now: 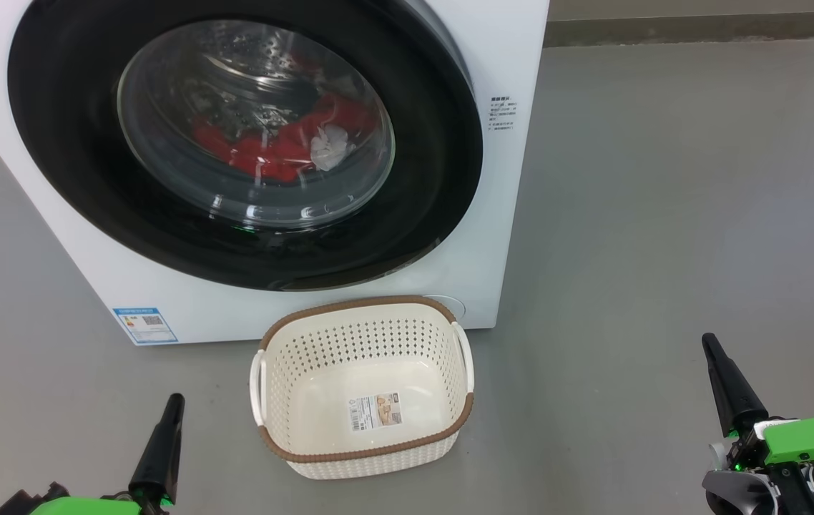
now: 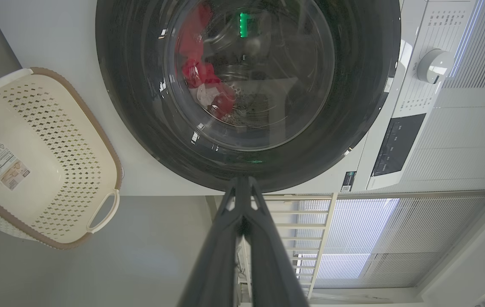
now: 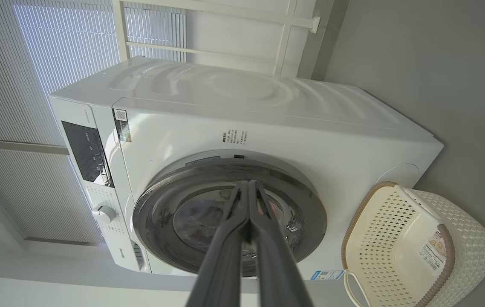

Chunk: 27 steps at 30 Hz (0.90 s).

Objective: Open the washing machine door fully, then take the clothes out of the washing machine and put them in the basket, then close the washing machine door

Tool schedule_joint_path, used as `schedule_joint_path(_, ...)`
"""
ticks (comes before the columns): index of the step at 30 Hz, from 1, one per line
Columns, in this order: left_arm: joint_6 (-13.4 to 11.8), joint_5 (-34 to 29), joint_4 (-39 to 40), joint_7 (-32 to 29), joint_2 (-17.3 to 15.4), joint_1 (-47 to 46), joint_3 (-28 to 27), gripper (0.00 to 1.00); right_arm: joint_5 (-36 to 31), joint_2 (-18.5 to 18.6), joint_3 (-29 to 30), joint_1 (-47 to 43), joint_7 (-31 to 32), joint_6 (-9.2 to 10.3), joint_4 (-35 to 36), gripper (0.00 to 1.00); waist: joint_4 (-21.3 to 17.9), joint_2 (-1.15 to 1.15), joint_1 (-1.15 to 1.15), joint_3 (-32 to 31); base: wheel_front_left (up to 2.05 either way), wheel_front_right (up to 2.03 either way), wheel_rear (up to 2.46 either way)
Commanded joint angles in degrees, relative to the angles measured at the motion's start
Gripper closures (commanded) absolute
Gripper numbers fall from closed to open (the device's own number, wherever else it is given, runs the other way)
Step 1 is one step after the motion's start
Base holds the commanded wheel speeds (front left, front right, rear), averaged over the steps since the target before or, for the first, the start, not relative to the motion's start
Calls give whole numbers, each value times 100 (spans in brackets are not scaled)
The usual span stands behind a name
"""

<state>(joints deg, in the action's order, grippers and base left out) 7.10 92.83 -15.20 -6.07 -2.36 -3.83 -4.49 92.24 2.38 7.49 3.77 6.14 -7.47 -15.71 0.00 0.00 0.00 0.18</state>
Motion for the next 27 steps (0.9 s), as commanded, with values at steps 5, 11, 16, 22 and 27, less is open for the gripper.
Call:
schedule_joint_path(5,39,-64,117,-40,-52,-235,-201,100,-5,50,-99,241,33,-2,168,100,0,0,0,0,0,0,0)
schedule_joint_path(11,39,-64,117,-40,-52,-235,-201,100,-5,50,-99,241,33,-2,168,100,0,0,0,0,0,0,0)
schedule_joint_path(16,39,-64,117,-40,-52,-235,-201,100,-5,50,-99,241,33,-2,168,100,0,0,0,0,0,0,0)
schedule_joint_path(22,-2,-6,-190,22,44,115,36,0,1,-80,-51,-127,-19,0,-215,0,0,0,0,4,0,0,0)
schedule_joint_path(27,0,-57,-106,107,40,139,62,0,-15,-74,-96,-152,-82,0,-165,0,4,0,12,-6,0,0,0)
